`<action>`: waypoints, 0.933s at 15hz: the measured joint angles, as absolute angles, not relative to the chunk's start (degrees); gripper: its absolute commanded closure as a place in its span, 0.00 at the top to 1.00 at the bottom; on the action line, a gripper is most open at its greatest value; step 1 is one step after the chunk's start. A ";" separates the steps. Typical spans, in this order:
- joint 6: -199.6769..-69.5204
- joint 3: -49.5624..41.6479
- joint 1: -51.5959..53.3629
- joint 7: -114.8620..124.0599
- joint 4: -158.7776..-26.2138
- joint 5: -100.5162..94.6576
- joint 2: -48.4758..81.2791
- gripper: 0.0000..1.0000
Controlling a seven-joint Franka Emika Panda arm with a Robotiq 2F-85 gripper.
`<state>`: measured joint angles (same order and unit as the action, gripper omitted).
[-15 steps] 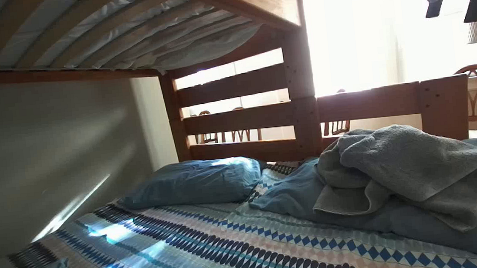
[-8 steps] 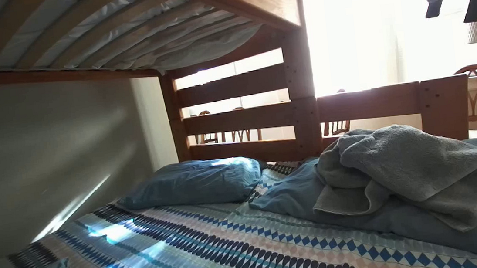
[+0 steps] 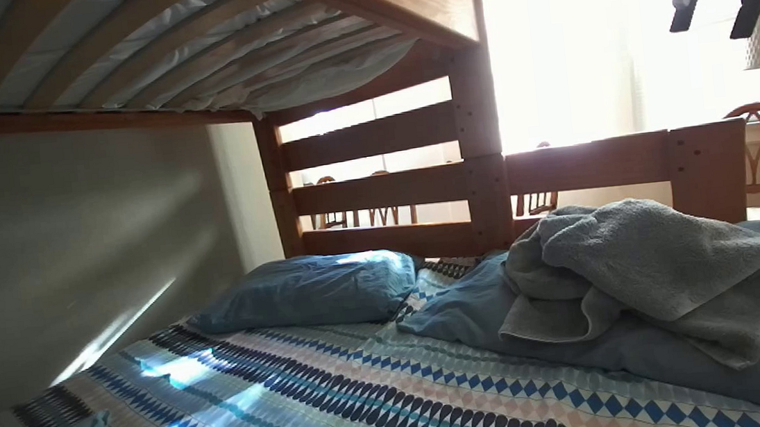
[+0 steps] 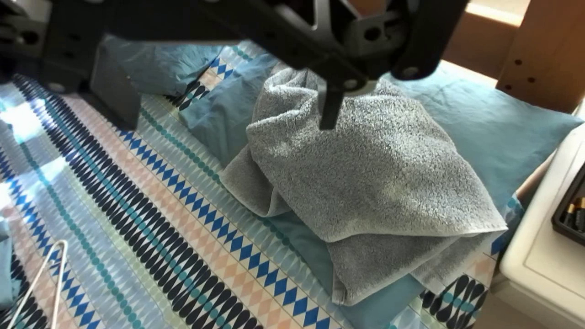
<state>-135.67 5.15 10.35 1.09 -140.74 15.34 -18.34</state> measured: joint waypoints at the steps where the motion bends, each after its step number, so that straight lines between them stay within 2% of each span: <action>1: -138.20 5.08 10.02 1.13 -140.74 15.34 -17.60 1.00; 7: -153.71 5.65 9.11 5.13 -139.26 15.34 -7.29 1.00; 14: -153.59 11.16 11.85 8.93 -130.00 10.89 9.98 1.00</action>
<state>-153.59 11.16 11.85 8.93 -130.00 10.89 9.98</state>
